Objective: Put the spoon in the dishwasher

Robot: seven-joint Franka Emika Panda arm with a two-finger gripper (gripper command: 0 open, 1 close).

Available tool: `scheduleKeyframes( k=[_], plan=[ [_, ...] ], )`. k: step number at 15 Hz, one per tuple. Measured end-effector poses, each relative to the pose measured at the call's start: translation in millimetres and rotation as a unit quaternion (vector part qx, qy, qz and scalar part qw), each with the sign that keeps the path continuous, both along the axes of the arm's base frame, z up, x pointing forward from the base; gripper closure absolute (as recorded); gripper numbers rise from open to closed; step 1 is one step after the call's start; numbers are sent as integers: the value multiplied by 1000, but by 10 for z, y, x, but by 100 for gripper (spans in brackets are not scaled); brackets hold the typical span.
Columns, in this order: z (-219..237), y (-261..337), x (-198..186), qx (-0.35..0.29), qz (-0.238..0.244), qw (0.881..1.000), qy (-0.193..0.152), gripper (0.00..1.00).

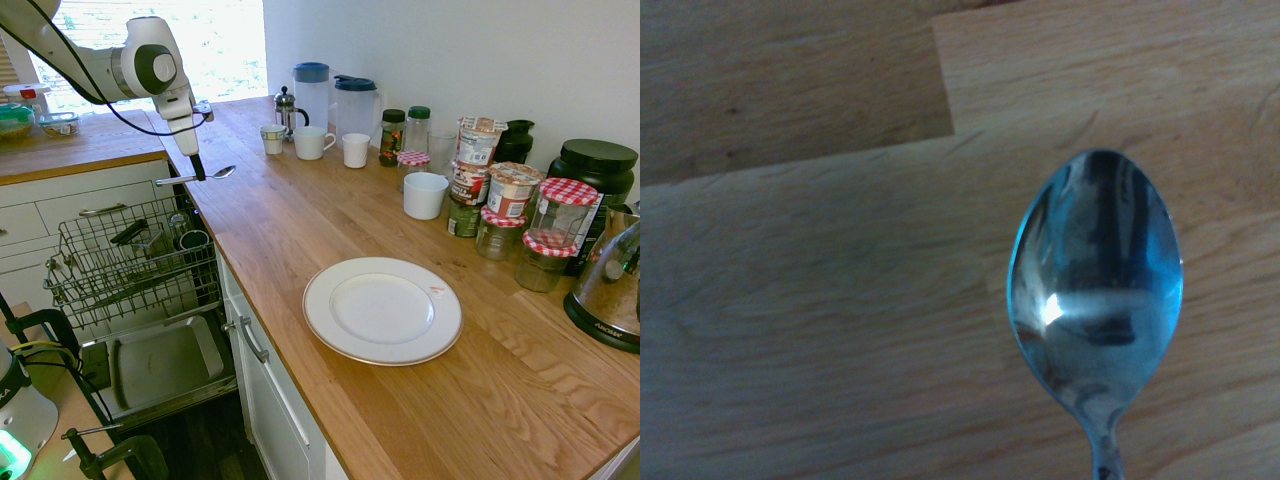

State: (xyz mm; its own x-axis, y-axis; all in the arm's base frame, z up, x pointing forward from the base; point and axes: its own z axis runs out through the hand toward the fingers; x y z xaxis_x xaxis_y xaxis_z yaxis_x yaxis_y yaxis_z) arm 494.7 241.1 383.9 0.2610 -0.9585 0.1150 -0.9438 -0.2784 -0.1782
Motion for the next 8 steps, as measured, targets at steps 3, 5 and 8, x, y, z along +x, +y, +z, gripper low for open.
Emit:
scheduleKeyframes(
  k=[3, 5, 8],
  plan=[
    [-80, 277, -267, 6, 3, 1000, -4, 100],
    [-157, 483, -551, 6, 10, 1000, -7, 100],
    [-260, 842, -1049, 1, 29, 999, -15, 100]
  ],
)
